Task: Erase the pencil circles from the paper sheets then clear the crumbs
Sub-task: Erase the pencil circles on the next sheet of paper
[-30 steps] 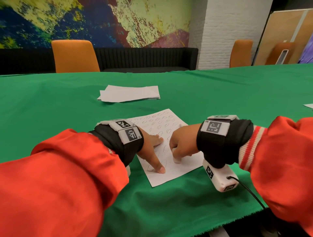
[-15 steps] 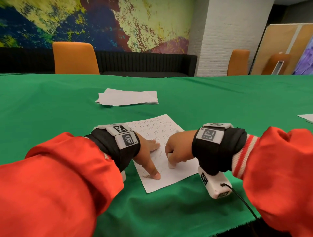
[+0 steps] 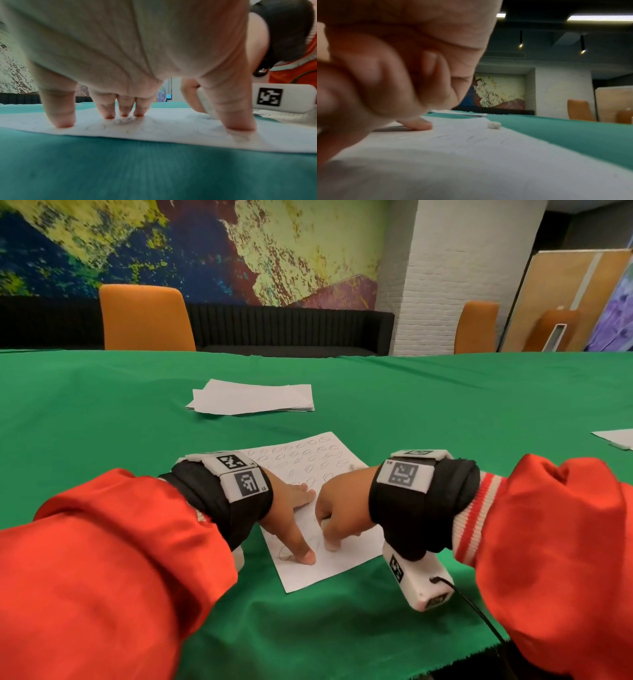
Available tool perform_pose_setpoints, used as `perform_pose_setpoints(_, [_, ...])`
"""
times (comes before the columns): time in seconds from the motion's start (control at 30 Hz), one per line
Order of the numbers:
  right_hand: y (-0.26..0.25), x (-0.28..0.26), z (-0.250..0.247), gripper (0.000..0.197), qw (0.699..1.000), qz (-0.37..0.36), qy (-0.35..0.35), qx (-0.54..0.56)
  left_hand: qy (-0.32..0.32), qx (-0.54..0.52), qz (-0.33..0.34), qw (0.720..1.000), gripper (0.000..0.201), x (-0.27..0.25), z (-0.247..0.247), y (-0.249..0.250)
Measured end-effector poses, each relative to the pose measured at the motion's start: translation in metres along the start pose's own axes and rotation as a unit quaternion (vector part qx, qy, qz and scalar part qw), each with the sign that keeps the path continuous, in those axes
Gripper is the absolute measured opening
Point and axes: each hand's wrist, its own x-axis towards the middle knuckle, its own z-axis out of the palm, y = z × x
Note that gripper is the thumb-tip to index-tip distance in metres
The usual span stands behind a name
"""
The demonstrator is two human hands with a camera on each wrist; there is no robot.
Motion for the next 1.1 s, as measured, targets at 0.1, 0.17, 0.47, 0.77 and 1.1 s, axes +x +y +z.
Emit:
perform_pose_setpoints(0.1, [-0.001,0.001,-0.002,0.016,1.0,0.008,-0.003,0.011,0.0,-0.002,0.0,1.0,0.108,0.001,0.001,-0.001])
perform_pose_setpoints(0.17, [0.005,0.003,-0.006,0.021,0.999,0.038,0.018,-0.011,-0.001,0.012,-0.009,1.0,0.109,0.0,0.0,0.0])
perform_pose_setpoints(0.47, [0.0,0.004,-0.004,0.019,1.0,0.02,0.014,-0.003,0.002,-0.008,0.011,1.0,0.112,0.005,0.002,-0.005])
perform_pose_setpoints(0.77, [-0.01,0.005,-0.001,0.014,1.0,-0.008,0.007,0.006,0.011,-0.031,0.021,0.999,0.104,0.006,0.001,-0.003])
perform_pose_setpoints(1.1, [-0.007,0.006,-0.003,0.018,0.994,0.014,0.049,-0.092,-0.007,0.005,0.023,1.0,0.118,0.002,0.003,-0.011])
